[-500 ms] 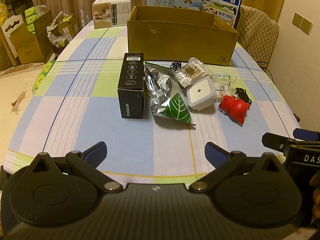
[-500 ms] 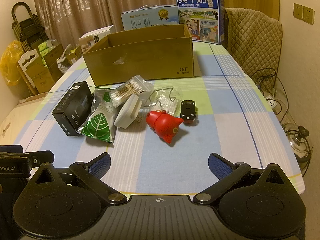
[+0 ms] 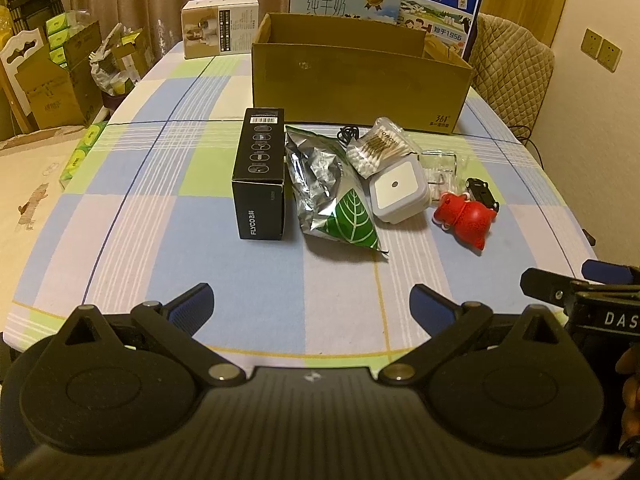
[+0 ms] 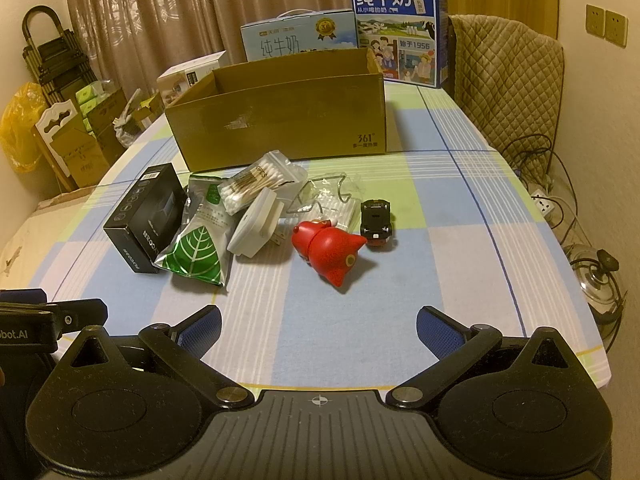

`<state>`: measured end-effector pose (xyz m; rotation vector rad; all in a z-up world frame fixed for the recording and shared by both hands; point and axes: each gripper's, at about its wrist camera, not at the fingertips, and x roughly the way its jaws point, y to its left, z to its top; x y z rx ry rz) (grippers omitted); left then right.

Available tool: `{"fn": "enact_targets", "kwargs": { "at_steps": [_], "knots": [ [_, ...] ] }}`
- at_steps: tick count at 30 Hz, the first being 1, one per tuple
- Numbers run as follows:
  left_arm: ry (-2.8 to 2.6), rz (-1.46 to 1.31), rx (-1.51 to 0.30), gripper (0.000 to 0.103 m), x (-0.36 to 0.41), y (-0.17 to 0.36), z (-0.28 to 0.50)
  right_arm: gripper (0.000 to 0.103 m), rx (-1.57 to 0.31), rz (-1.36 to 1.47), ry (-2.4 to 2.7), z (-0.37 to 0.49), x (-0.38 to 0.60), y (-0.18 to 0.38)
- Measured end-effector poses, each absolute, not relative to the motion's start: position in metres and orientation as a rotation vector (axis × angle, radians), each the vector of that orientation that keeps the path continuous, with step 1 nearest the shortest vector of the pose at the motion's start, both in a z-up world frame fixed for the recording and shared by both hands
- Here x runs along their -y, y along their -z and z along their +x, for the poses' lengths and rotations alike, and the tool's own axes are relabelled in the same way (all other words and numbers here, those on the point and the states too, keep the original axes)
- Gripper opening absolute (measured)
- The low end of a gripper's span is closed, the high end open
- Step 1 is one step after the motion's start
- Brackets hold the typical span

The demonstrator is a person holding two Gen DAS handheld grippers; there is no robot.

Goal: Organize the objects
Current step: 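Move right tool toward red cat toy while left tool approaches black product box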

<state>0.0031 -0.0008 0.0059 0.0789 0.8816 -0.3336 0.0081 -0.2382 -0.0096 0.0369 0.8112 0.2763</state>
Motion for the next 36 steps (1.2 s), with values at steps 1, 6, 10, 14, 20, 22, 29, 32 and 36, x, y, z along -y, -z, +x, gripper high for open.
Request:
{"fn": "enact_targets", "kwargs": {
  "at_steps": [1,6,10,14,20,22,29,32,36],
  "knots": [
    [0.335,0.077,-0.882,0.102,0.000,-0.005,0.003,0.101,-0.811,0.037,-0.276,0.008,0.238,0.011],
    [0.340,0.069,-0.886,0.102,-0.001,-0.004,0.005,0.101,-0.813,0.037,-0.273,0.009,0.237,0.013],
    [0.341,0.053,-0.891,0.102,-0.004,-0.003,0.007,0.101,-0.816,0.037,-0.271,0.009,0.238,0.012],
    [0.339,0.038,-0.896,0.102,-0.008,-0.003,0.012,0.101,-0.820,0.038,-0.269,0.010,0.237,0.012],
    [0.336,0.047,-0.881,0.102,-0.012,-0.003,0.019,0.101,-0.834,0.066,-0.271,0.015,0.239,0.011],
    [0.336,0.044,-0.878,0.102,-0.014,-0.004,0.024,0.101,-0.838,0.073,-0.271,0.019,0.238,0.010],
    [0.322,0.045,-0.854,0.102,-0.020,-0.010,0.049,0.101,-0.822,0.066,-0.263,0.040,0.227,0.007],
    [0.316,0.041,-0.852,0.102,-0.023,-0.011,0.062,0.101,-0.824,0.075,-0.253,0.050,0.223,0.010],
    [0.311,0.051,-0.850,0.102,-0.024,-0.009,0.082,0.095,-0.825,0.078,-0.229,0.061,0.218,0.018]
  ]
}}
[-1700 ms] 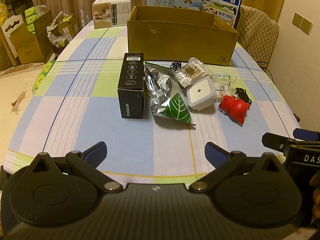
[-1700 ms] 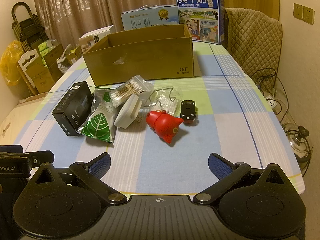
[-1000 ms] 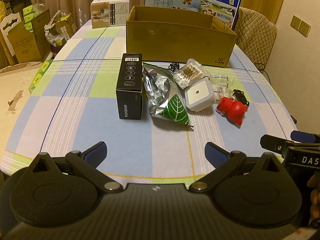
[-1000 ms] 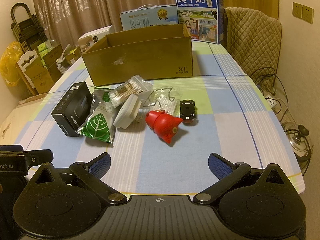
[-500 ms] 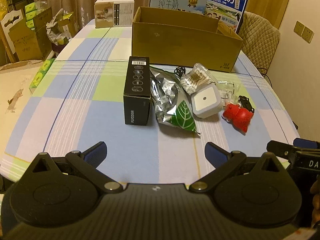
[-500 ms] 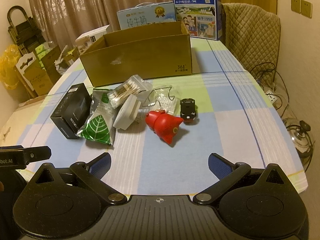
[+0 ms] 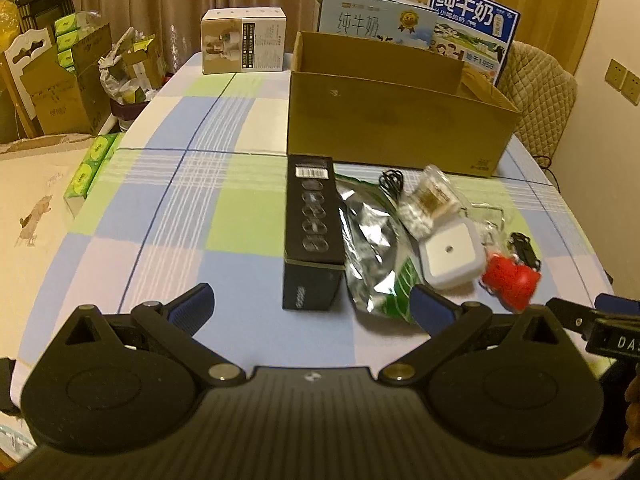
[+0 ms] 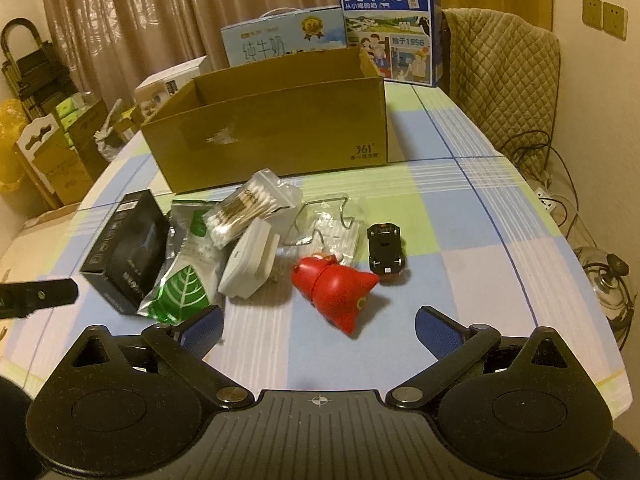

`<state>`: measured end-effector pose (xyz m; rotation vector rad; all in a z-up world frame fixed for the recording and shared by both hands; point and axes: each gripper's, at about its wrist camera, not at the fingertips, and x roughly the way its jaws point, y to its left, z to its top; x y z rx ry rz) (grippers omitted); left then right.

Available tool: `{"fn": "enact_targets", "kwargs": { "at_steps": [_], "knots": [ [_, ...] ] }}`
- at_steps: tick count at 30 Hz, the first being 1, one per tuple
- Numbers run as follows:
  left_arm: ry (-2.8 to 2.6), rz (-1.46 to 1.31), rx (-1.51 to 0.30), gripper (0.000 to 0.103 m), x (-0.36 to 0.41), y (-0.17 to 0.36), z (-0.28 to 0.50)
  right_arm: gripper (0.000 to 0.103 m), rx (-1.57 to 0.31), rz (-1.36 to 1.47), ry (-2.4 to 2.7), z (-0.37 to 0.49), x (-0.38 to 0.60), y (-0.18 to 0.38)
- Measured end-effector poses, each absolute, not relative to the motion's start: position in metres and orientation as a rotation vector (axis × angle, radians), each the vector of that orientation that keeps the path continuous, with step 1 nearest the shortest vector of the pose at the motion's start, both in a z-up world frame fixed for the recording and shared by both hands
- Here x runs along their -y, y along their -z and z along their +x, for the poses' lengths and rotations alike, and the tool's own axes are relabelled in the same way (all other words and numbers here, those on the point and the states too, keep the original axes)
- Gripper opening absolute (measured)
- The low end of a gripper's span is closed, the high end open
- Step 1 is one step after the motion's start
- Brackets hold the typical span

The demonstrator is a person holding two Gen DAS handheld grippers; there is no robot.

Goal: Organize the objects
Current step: 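Close right tool on red cat toy while left tool closes on black box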

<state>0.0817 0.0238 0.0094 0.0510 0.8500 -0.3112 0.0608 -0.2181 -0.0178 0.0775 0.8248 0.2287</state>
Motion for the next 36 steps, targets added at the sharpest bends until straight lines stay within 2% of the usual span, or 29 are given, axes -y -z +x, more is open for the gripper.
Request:
{"fn": "enact_targets", "kwargs": {
  "at_steps": [4,8,23,36],
  "knots": [
    [0.313,0.067,-0.851,0.101,-0.019,-0.004,0.099,0.090,-0.842,0.103,-0.207,0.074,0.217,0.028],
    [0.320,0.075,-0.865,0.094,-0.015,0.004,0.114,0.085,-0.861,0.120,-0.186,0.086,0.214,0.038],
    [0.333,0.063,-0.877,0.094,-0.006,0.018,0.138,0.069,-0.892,0.184,-0.100,0.117,0.203,0.066],
    [0.341,0.076,-0.886,0.094,-0.003,0.022,0.146,0.064,-0.896,0.120,-0.066,0.133,0.191,0.076]
  ]
}}
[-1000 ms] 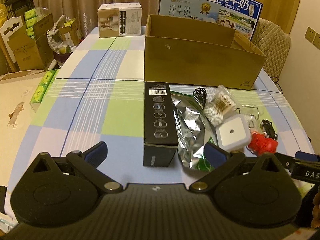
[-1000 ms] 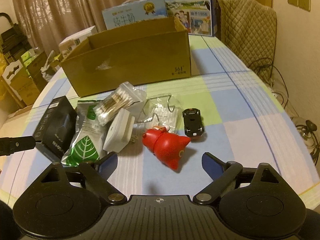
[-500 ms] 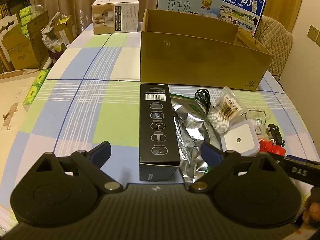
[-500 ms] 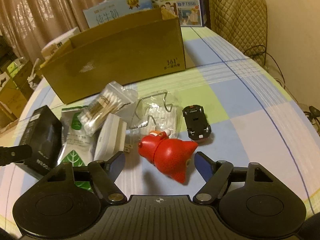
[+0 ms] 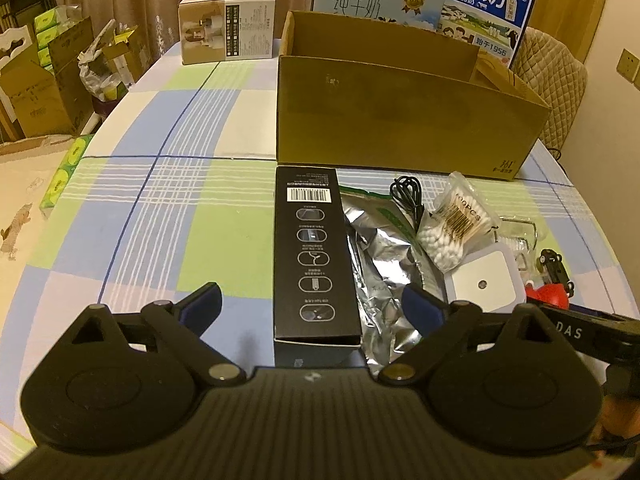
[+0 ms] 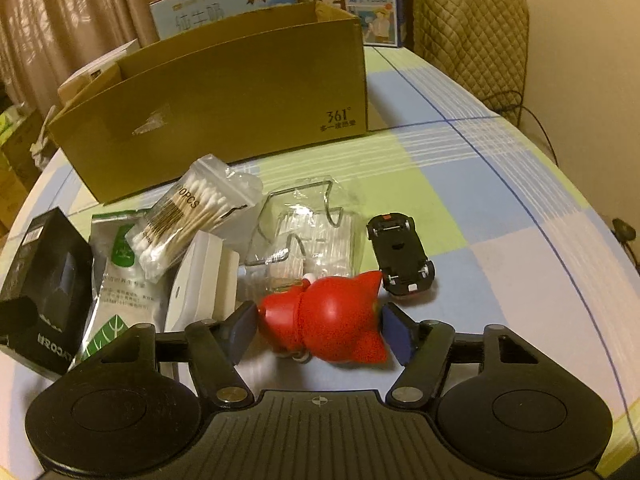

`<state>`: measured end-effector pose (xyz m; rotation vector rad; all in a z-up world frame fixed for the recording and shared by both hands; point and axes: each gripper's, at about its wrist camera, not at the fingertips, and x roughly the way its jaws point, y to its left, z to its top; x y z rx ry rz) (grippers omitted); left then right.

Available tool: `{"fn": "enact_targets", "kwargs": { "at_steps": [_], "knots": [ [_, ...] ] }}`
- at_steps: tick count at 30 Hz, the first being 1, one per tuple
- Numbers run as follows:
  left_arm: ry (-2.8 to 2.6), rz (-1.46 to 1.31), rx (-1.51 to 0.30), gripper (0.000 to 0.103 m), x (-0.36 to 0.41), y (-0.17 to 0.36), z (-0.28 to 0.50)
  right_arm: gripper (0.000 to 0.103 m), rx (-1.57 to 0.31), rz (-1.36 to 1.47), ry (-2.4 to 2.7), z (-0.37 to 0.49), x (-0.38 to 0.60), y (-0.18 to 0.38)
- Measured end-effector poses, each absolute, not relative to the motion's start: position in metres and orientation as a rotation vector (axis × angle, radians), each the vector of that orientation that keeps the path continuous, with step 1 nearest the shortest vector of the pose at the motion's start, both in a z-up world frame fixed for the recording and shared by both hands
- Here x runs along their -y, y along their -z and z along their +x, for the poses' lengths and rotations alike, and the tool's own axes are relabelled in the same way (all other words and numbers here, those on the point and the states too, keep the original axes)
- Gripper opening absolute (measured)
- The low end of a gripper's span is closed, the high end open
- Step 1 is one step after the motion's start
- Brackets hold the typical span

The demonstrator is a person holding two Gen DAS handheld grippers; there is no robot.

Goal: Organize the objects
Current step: 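Close right tool on red cat toy while left tool closes on black box, then lift red toy with right tool while left tool carries black box to cardboard box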

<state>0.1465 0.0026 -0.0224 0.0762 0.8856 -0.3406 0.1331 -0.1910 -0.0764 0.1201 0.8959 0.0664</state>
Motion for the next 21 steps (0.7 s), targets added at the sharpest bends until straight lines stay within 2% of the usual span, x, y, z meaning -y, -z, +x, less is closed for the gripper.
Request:
{"fn": "enact_targets", "kwargs": {
  "at_steps": [4,12,15,16,19,21],
  "knots": [
    [0.346,0.087,-0.882,0.094,-0.001,0.021,0.151,0.064,-0.886,0.089,-0.072,0.129,0.192,0.074],
    [0.362,0.156,-0.880,0.084,0.007,0.019,0.166,0.064,-0.839,0.071,-0.079,0.121,0.196,0.058],
    [0.372,0.191,-0.887,0.075,0.009,0.022,0.171,0.064,-0.837,0.075,-0.078,0.119,0.199,0.056],
    [0.378,0.198,-0.898,0.068,0.010,0.024,0.173,0.064,-0.838,0.076,-0.077,0.119,0.199,0.056],
    [0.387,0.206,-0.921,0.063,0.011,0.028,0.177,0.064,-0.842,0.080,-0.079,0.118,0.199,0.057],
    [0.393,0.208,-0.938,0.050,0.011,0.030,0.179,0.064,-0.842,0.078,-0.081,0.118,0.199,0.057]
  ]
}}
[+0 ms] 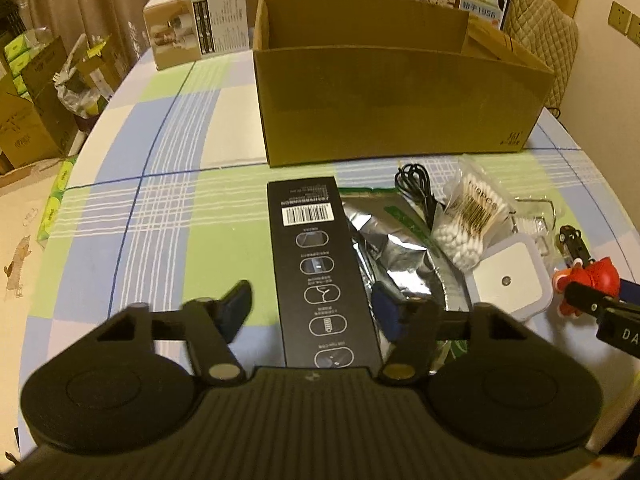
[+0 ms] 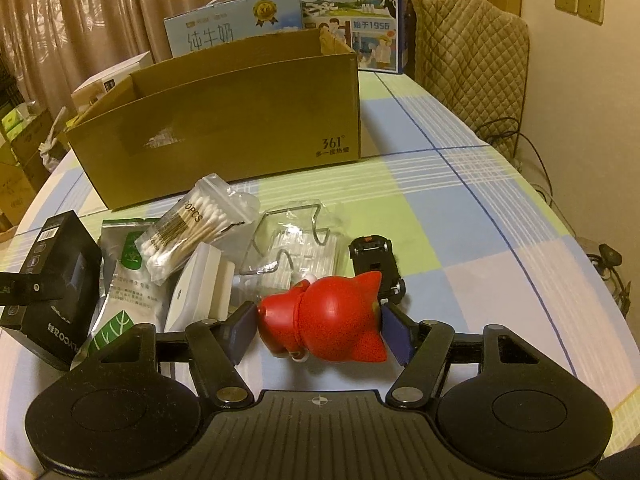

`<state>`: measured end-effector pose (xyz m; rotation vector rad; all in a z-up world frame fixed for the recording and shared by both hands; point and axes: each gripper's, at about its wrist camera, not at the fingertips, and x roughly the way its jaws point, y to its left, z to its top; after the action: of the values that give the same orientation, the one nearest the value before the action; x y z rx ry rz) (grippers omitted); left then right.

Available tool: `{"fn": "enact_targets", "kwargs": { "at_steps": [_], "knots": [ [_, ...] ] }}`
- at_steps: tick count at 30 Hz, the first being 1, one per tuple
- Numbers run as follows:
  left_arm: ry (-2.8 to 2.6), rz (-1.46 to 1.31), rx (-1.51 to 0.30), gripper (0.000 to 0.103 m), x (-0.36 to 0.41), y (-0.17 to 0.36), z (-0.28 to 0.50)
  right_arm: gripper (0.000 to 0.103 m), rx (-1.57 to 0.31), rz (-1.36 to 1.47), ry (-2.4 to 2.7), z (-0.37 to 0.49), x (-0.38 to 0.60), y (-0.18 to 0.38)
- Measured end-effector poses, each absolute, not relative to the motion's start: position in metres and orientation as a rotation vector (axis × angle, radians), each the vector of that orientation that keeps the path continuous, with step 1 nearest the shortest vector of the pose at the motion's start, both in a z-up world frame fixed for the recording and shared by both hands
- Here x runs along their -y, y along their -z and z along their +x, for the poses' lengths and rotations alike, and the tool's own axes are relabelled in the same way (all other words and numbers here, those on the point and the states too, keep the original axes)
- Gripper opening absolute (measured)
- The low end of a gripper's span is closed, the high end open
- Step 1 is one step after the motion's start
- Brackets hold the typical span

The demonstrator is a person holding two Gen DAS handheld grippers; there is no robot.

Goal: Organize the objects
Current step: 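Lift red toy with right tool while left tool carries black box to cardboard box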

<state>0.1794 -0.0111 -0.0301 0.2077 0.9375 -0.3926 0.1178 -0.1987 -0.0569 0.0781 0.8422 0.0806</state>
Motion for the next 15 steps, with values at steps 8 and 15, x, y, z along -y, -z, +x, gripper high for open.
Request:
{"fn": "enact_targets", "kwargs": {
  "at_steps": [8,15],
  "knots": [
    [0.398,0.161,-0.965,0.038,-0.002,0.024,0.179,0.064,-0.825,0.087,-0.088,0.113,0.200,0.048],
    [0.403,0.133,-0.930,0.038,-0.011,-0.003,0.174,0.064,-0.778,0.093,-0.100,0.105,0.200,0.027]
  ]
}}
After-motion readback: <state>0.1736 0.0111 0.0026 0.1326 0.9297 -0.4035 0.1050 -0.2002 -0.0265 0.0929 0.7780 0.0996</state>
